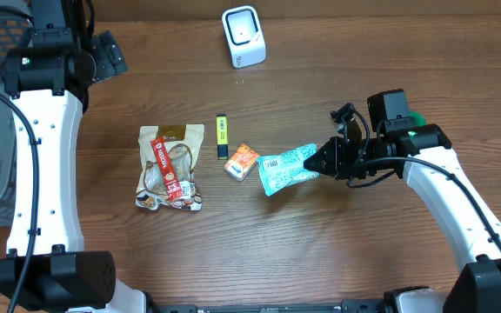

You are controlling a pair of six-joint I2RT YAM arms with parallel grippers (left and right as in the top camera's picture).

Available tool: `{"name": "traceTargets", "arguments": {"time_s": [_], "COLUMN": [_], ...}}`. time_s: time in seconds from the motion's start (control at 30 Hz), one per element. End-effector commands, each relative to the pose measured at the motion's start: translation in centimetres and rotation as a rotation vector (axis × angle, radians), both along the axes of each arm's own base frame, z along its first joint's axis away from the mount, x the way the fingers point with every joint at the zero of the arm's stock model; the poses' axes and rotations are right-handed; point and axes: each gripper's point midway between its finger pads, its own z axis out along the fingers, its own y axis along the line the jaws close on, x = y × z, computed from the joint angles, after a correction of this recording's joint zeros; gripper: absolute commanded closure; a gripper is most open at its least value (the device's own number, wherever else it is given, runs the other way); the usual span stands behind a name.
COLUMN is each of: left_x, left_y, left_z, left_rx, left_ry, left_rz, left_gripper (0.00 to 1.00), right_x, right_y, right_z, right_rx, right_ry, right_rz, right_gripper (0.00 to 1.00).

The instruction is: Scan the item barcode

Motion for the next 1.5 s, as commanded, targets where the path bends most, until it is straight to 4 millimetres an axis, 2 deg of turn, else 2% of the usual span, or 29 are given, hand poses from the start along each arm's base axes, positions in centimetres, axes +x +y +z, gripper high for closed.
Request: {"name": "traceTargets", "arguments": {"time_s": [0.0, 0.6, 0.9, 1.47], "left_x": [0.2, 0.2, 0.2, 0.2], "left_y": [0.2, 0.2, 0.2, 0.2], "left_z": [0.0, 0.0, 0.0, 0.0], "left_rx": [0.003, 0.003, 0.003, 0.003], "left_ry": [-0.005, -0.005, -0.005, -0.005], "left_rz": [0.018, 0.018, 0.018, 0.018], "left_gripper": [0.0, 0.0, 0.0, 0.0], "right_x": [-0.2, -0.3, -2.6, -2.5], "right_y": [0.3, 0.3, -0.2, -0.5], "right_z": [1.1, 1.1, 0.4, 0.1], "right_rx": [0.028, 0.027, 0.007, -0.02], "right_ry": [-0.025, -0.02, 0.108, 0.111], "right_rz": [0.006, 0.006, 0.0, -0.016], "right_gripper": [0.96, 0.96, 0.96, 0.96]}}
